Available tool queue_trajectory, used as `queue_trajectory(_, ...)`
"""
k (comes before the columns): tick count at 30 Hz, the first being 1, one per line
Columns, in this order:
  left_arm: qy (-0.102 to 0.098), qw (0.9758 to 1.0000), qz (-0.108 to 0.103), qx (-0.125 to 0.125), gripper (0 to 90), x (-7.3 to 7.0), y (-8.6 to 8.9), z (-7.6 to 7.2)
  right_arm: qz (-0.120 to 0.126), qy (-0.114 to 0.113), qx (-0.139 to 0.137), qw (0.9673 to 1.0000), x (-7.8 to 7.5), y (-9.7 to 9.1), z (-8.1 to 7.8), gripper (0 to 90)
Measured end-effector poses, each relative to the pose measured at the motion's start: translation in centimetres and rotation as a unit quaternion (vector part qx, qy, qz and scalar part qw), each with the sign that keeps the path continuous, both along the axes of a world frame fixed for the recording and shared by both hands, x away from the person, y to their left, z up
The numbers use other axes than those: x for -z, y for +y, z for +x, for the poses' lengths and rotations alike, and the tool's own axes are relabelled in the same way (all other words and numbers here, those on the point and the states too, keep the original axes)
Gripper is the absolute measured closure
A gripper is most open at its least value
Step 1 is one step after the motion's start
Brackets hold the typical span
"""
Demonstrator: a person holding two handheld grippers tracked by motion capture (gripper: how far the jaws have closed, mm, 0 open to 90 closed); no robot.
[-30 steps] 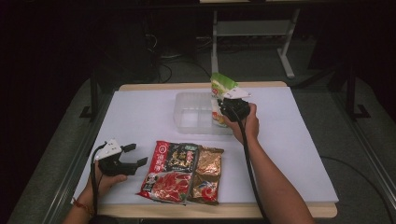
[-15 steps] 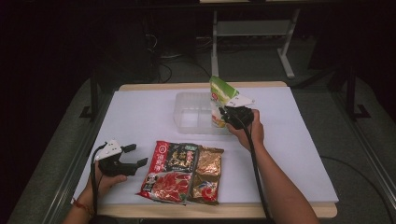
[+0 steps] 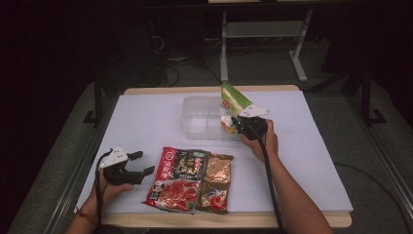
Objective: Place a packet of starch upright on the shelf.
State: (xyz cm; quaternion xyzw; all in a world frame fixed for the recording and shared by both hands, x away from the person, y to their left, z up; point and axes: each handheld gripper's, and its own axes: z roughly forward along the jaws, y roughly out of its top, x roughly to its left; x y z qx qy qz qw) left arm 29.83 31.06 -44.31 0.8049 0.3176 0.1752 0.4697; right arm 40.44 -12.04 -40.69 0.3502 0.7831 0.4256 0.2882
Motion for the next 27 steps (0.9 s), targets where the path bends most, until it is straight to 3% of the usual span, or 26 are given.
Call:
queue_trajectory(7, 0.002, 1.0, -0.004, 0.0, 22.4, 0.0, -0.1, 0.0, -0.005, -0.002, 0.003, 1.0, 0.0, 0.1, -0.1, 78.5)
queue_trajectory(13, 0.007, 0.9997, -0.02, 0.011, 22.4, -0.2, -0.5, -0.1, -0.015, -0.002, 0.006, 0.9999, -0.2, -0.1, -0.4, 70.3)
queue_trajectory(18, 0.009, 0.9997, -0.021, 0.011, 22.3, -0.1, -0.5, 0.0, 0.013, 0.001, 0.01, 0.9999, -0.8, -1.3, -0.8, 65.3)
queue_trajectory(27, 0.013, 0.9998, -0.015, 0.007, 22.2, 0.2, -0.2, 0.0, 0.006, 0.004, -0.002, 1.0, -1.4, -2.5, -1.7, 61.7)
